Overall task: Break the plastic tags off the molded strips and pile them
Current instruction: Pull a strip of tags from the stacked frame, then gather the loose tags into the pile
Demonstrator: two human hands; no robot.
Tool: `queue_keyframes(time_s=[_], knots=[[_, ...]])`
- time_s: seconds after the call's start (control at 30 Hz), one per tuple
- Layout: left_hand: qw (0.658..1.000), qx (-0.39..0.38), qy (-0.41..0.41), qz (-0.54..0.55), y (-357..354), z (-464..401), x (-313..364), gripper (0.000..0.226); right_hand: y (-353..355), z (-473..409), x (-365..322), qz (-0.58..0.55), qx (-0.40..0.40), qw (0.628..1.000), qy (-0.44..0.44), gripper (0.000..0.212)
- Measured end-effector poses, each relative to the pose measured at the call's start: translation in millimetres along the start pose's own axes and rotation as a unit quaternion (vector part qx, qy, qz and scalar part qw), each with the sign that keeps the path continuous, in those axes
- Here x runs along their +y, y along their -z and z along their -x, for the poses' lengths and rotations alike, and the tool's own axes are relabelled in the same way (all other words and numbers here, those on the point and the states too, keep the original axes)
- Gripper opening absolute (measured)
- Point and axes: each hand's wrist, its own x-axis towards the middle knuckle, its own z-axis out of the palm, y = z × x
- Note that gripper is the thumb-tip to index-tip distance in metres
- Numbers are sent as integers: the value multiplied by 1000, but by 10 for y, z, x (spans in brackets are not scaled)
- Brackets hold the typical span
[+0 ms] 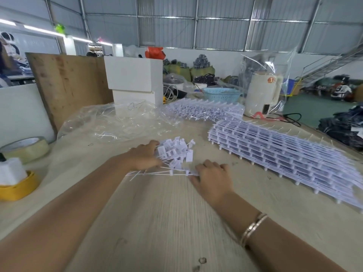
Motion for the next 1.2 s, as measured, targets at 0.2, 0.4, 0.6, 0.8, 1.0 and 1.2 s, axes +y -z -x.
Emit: queue_keyframes(time_s=[0.2,0.4,0.6,0.8,1.0,1.2], knots=[[997,-16,-15,80,15,-71,31,93,-2,-271,-139,9,5,998,55,44],[991,-107,6,-83,103,-32,-155,133,-37,-32,17,-135,-134,982,-8,97],[982,-70,-19,-176,45,-59,-54,120,-24,-156,-191,-146,-214,965,44,78],[973,-31,-1,-228,58,-86,-58,122,86,-256,-120,-277,34,958,-74,30],[977,-74,-1,-199,44,-117,-50,131,30,-681,7,-533,-45,829,-163,64],[987,-65,-17,-146,6,-196,-51,130,-81,-744,-440,-528,-70,840,-103,44]])
